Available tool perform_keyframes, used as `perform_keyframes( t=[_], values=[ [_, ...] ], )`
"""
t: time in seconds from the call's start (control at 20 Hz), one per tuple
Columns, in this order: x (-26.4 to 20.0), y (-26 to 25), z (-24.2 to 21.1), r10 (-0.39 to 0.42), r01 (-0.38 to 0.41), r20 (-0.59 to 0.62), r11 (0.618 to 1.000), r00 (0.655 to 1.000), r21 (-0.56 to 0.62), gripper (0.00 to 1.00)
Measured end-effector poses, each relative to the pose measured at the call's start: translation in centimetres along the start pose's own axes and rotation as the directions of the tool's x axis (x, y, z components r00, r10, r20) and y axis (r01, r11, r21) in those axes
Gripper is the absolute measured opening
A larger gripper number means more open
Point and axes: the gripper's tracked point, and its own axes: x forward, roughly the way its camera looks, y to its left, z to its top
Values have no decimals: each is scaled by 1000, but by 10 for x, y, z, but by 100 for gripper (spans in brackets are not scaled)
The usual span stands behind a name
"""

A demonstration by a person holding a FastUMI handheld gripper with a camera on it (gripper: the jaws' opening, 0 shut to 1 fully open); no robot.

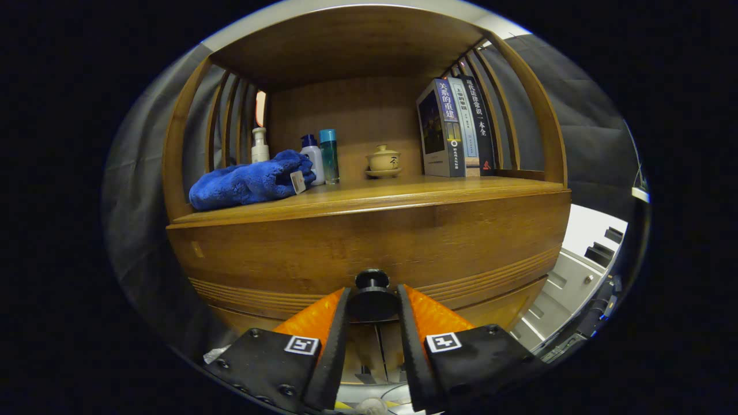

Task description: Pull open the drawer, take out the items inside it, and place them on the countertop above the cabinet.

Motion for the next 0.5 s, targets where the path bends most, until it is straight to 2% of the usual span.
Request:
perform_keyframes(
  t=[0.15, 0.25, 0.3, 0.4, 0.5],
  values=[
    [-2, 0, -3, 17, -18, -28, 999, 999, -27, 47],
    [2, -2, -4, 5, -9, -36, 996, 999, -86, 43],
    [-2, -3, -4, -8, 4, -41, 995, 999, -97, 38],
    [3, -2, -5, -16, 12, -55, 998, 998, -64, 34],
    [-4, 0, -5, -20, 18, -67, 1000, 998, -17, 34]
  ],
)
